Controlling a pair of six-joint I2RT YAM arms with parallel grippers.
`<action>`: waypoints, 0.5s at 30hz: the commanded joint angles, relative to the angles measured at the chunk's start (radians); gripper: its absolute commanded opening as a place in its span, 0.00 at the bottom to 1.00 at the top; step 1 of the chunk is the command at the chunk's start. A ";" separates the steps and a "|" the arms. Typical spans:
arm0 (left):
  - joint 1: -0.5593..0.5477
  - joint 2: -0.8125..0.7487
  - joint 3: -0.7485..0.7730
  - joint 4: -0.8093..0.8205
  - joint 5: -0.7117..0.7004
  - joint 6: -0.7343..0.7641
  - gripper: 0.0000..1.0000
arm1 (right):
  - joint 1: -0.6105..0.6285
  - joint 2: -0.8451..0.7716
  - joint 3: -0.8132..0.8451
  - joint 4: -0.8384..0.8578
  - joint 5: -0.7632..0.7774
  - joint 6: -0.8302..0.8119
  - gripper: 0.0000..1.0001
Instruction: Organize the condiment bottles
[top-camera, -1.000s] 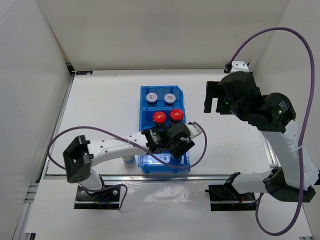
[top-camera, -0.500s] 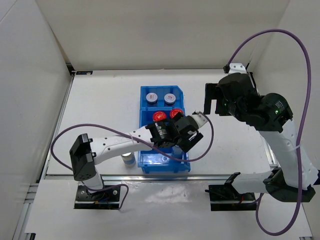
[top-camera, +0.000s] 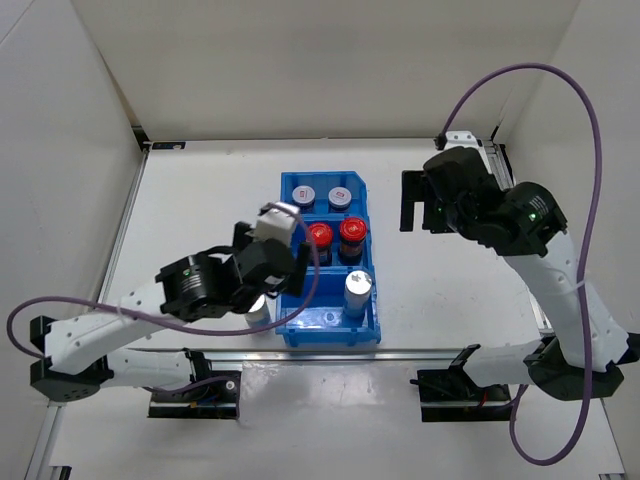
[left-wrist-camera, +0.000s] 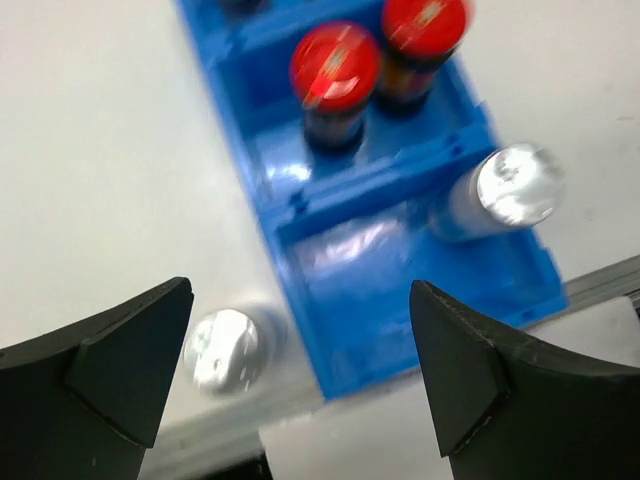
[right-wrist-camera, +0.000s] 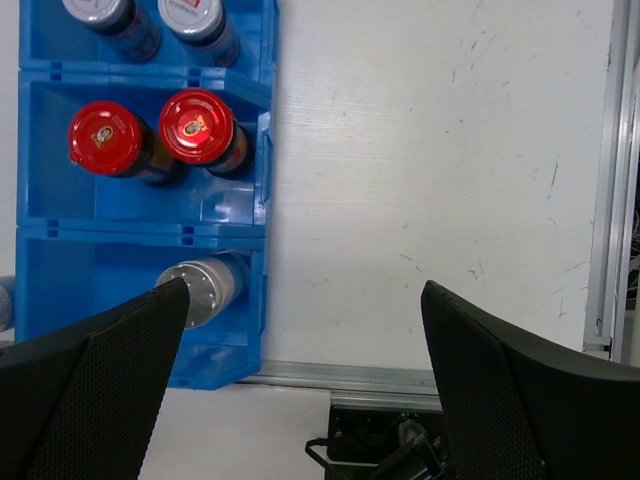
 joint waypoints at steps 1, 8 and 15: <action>0.001 -0.056 -0.120 -0.210 -0.037 -0.358 1.00 | 0.000 0.037 0.013 -0.136 -0.039 -0.016 1.00; 0.011 -0.085 -0.301 -0.311 0.033 -0.643 1.00 | -0.009 0.058 0.013 -0.136 -0.037 -0.027 1.00; 0.052 -0.099 -0.421 -0.255 0.056 -0.677 1.00 | -0.018 0.068 -0.005 -0.118 -0.058 -0.047 1.00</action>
